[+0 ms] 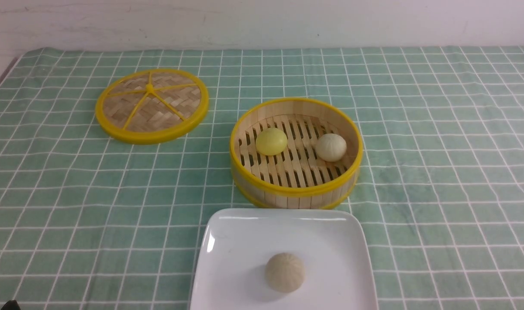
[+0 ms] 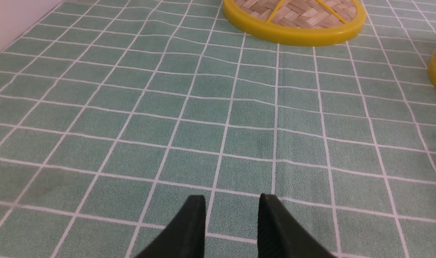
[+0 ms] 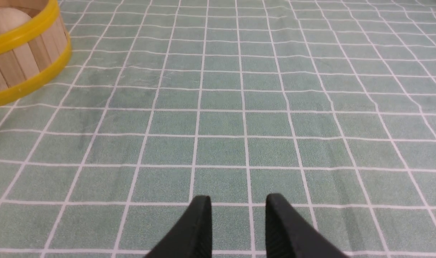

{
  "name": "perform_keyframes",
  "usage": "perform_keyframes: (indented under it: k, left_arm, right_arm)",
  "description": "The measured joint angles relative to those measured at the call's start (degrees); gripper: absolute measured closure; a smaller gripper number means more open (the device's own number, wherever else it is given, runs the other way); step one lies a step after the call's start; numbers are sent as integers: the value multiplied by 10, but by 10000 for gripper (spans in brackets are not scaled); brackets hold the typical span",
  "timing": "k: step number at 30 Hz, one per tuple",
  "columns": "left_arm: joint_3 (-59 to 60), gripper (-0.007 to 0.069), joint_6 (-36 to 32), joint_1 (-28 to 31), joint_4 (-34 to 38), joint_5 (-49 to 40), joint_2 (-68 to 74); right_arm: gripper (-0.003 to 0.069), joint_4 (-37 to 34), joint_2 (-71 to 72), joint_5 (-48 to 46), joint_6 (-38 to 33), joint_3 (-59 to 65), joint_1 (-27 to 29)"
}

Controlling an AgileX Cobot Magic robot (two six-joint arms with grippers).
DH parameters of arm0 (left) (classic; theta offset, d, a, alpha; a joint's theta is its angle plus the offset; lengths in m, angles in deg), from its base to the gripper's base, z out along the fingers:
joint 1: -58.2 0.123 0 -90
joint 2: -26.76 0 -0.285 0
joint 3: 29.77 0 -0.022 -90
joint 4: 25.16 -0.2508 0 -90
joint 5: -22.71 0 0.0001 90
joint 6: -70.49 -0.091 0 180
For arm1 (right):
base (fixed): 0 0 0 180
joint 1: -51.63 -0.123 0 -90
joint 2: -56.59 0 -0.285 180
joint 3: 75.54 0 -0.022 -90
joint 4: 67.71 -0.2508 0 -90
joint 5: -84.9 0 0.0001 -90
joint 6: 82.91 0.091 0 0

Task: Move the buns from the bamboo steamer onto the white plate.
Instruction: 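Reach toward a bun in the bamboo steamer with the right gripper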

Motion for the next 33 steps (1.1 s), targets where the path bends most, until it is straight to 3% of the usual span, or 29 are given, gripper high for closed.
perform_keyframes:
  k: [2, 5, 8, 11, 16, 25, 27, 31, 33]
  left_arm:
    - [0, 385, 24, 0, 26, 2, 0]
    - [0, 385, 87, 0, 120, 7, 0]
    - [1, 384, 214, 0, 297, 11, 0]
    - [1, 384, 282, 0, 391, 14, 0]
    - [1, 384, 300, 0, 437, 34, 0]
    - [-11, 405, 293, 0, 465, 57, 0]
    - [-59, 444, 246, 0, 470, 46, 0]
    - [-183, 575, 84, 0, 461, 23, 11]
    - [-233, 609, 37, 0, 452, -9, 52]
  right_arm:
    - [419, 31, 0, 11, 1, 2, 0]
    - [419, 29, 0, 43, 18, 7, 0]
    - [419, -40, 0, 114, 111, 7, 0]
    - [419, -90, 0, 162, 184, 7, 0]
    - [419, -114, 0, 186, 239, 7, 0]
    - [435, -114, 0, 199, 253, 3, 0]
    - [480, -108, -2, 183, 242, -38, 0]
    - [636, -41, -60, 131, 161, -170, 0]
    - [669, -4, -116, 80, 129, -230, 0]
